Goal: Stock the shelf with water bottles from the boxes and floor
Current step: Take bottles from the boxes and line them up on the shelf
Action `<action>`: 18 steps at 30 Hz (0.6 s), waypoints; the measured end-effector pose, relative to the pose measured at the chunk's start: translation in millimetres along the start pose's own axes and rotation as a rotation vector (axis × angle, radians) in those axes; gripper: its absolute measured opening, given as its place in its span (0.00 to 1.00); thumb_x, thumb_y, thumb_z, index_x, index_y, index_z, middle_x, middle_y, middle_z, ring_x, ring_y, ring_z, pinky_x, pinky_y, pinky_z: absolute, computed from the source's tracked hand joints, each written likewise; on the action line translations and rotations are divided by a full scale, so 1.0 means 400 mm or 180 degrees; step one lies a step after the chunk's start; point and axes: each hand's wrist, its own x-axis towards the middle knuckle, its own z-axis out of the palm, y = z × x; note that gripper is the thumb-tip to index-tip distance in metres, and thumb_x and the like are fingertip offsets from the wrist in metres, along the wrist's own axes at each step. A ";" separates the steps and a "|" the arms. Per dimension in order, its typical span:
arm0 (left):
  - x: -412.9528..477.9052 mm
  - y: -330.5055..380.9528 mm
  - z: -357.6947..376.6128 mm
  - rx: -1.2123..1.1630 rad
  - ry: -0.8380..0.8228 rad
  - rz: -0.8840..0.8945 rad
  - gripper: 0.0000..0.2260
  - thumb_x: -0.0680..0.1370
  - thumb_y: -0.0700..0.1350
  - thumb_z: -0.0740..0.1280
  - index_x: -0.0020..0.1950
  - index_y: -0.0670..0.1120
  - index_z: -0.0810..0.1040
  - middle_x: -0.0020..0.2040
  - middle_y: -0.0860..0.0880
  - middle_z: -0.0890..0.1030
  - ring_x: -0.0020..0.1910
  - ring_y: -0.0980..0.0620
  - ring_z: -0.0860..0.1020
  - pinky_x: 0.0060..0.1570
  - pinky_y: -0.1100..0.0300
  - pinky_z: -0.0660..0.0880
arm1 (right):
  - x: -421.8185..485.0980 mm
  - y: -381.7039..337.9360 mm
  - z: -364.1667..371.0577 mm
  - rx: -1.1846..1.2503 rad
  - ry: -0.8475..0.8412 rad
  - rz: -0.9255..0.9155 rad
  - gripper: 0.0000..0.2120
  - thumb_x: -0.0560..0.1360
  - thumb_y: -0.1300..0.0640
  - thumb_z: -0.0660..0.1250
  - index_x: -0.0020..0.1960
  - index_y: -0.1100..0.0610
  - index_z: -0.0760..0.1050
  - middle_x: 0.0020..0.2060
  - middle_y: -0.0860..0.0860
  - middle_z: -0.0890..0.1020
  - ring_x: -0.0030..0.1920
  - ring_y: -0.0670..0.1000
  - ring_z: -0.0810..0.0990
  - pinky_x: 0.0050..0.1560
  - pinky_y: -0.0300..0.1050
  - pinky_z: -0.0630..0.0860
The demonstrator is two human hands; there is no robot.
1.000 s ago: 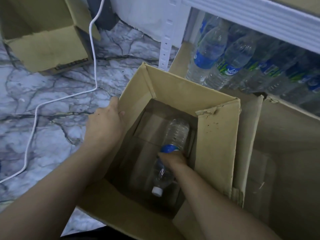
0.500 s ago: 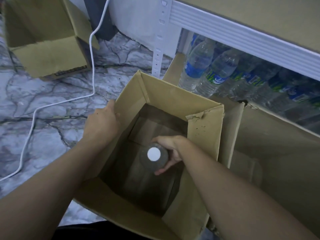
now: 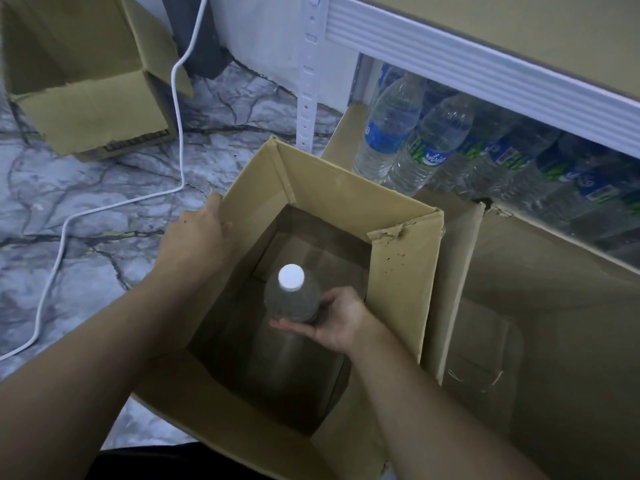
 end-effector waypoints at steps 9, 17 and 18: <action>-0.013 -0.010 -0.004 -0.0170 0.0055 -0.0016 0.08 0.81 0.44 0.59 0.56 0.43 0.65 0.34 0.46 0.69 0.40 0.42 0.69 0.38 0.51 0.63 | 0.045 0.084 -0.054 -0.2705 0.0448 -0.0993 0.49 0.69 0.74 0.72 0.77 0.42 0.54 0.67 0.53 0.74 0.60 0.56 0.80 0.57 0.56 0.81; -0.017 -0.021 0.003 -0.0184 0.0066 0.0024 0.08 0.81 0.46 0.59 0.57 0.44 0.65 0.40 0.43 0.72 0.45 0.38 0.73 0.39 0.50 0.65 | 0.199 0.109 -0.111 -0.3554 0.1211 -0.2483 0.50 0.57 0.60 0.85 0.70 0.40 0.63 0.69 0.45 0.70 0.70 0.51 0.70 0.65 0.50 0.75; -0.018 -0.021 0.004 -0.0186 0.0053 -0.0002 0.08 0.82 0.46 0.59 0.57 0.44 0.65 0.41 0.42 0.73 0.46 0.37 0.74 0.39 0.50 0.65 | 0.203 0.108 -0.116 -0.3524 0.1106 -0.2504 0.50 0.58 0.60 0.84 0.71 0.41 0.61 0.69 0.45 0.70 0.70 0.49 0.69 0.65 0.46 0.75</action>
